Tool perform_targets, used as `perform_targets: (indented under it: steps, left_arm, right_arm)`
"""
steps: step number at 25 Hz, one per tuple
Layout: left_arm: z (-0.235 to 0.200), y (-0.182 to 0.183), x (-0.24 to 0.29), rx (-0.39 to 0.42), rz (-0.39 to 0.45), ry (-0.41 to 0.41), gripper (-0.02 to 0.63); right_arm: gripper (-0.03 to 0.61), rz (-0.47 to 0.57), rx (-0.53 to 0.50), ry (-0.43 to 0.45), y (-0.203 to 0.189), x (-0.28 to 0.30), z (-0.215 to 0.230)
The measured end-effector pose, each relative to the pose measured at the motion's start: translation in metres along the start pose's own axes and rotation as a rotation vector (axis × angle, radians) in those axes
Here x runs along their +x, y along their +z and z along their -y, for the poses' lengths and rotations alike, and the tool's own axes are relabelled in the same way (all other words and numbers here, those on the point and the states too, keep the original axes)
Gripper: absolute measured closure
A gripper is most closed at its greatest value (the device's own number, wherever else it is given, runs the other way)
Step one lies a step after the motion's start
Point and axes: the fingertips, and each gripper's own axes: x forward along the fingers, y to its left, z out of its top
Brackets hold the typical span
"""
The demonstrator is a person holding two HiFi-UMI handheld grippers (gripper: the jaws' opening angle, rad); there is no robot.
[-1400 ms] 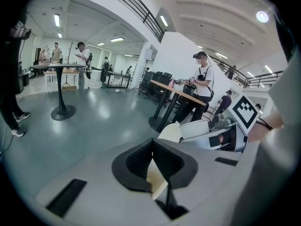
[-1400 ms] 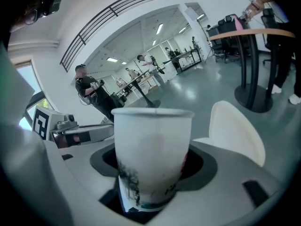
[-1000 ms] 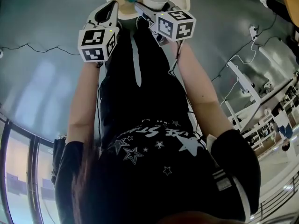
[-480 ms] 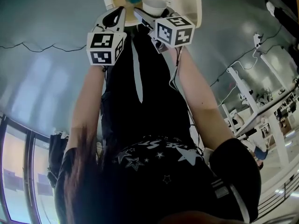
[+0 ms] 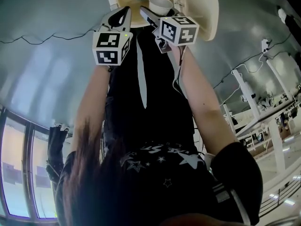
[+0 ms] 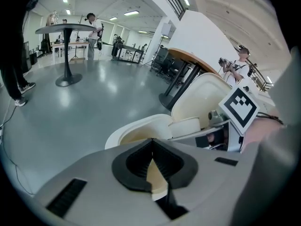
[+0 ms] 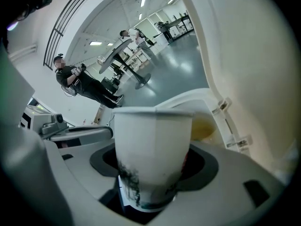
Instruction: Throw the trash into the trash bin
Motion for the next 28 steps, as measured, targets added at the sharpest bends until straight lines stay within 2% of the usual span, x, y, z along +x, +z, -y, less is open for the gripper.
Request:
perform_targets:
  steps: [11,18,21,28]
  left_arm:
    - [-0.022,-0.015,0.009,-0.031,-0.04,0.015,0.603]
    - [-0.026,-0.019,0.008,-0.034,-0.049,0.012,0.603]
    - [-0.024,-0.016,0.005,-0.031,-0.043,0.004,0.603]
    - [-0.025,-0.008,-0.003,-0.015,-0.03,-0.009,0.603]
  right_arm:
    - [0.278,-0.091,-0.097,-0.055,-0.005,0.036,0.008]
    - [0.276,-0.071,-0.061,-0.031,-0.003,0.039,0.006]
    - [0.22,-0.053,-0.096,-0.064,-0.001,0.038,0.007]
    - [0.189,-0.027,-0.114,-0.1,0.003,0.039,0.004]
